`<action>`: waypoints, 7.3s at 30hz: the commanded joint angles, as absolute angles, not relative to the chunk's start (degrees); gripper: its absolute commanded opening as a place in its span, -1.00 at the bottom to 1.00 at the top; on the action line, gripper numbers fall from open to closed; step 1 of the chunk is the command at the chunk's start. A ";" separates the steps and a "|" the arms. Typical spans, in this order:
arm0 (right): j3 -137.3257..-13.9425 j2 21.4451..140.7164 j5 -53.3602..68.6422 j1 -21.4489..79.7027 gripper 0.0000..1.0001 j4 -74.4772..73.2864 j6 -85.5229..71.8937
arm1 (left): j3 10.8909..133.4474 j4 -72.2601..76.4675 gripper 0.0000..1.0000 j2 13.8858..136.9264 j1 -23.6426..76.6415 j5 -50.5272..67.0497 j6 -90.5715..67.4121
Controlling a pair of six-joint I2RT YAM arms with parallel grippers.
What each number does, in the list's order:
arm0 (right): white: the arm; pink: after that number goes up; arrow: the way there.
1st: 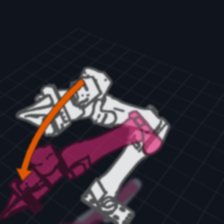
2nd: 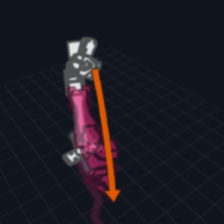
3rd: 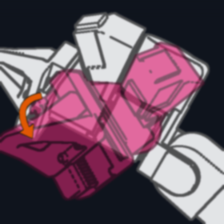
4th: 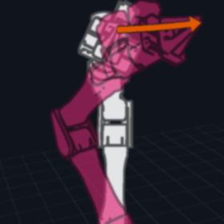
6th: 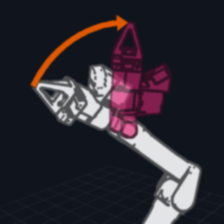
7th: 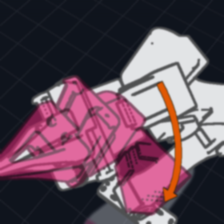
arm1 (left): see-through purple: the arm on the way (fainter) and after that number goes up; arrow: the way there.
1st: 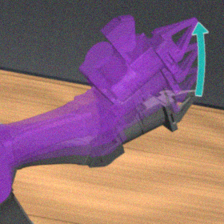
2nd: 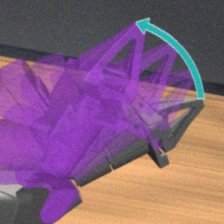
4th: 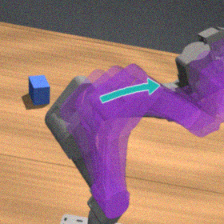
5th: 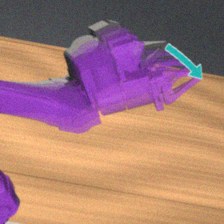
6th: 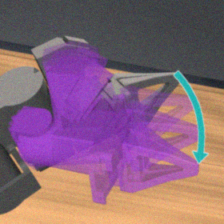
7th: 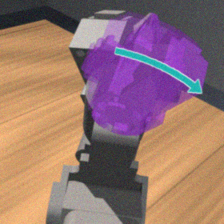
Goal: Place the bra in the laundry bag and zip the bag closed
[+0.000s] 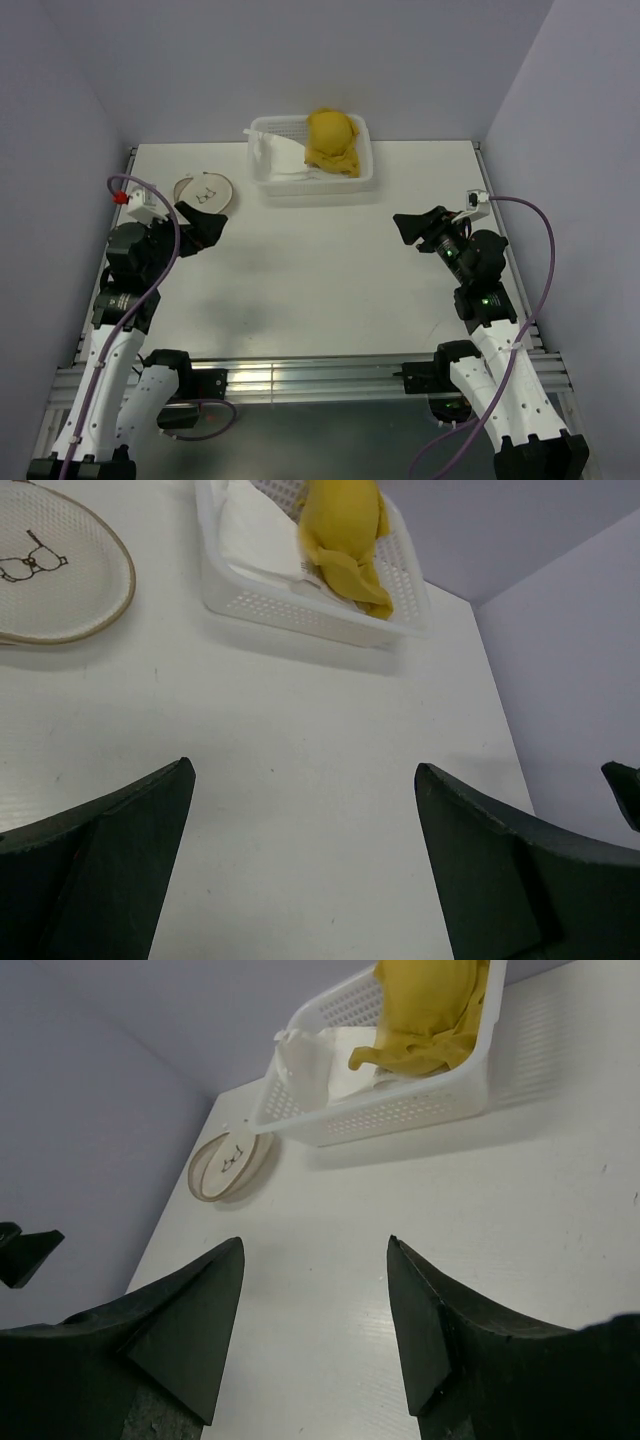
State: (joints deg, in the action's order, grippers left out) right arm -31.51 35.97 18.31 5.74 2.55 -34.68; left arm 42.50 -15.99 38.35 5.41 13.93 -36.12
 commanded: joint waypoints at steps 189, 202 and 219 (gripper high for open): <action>-37.62 75.50 22.32 28.39 -1.00 23.64 -53.61 | 26.38 -26.90 0.29 33.40 32.07 3.78 -56.41; -37.36 76.73 22.94 27.69 -1.00 24.78 -53.08 | 23.20 -18.99 0.26 39.08 43.15 -4.90 -61.62; -44.30 73.47 9.59 24.70 -1.00 6.24 -43.42 | 29.79 -28.74 -0.99 40.88 42.36 -13.36 -53.00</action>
State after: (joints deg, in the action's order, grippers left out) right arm -40.69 73.56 16.03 26.89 10.17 -47.27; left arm 26.00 -24.08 42.83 42.74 -11.99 -55.24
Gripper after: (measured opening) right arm 0.006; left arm 0.022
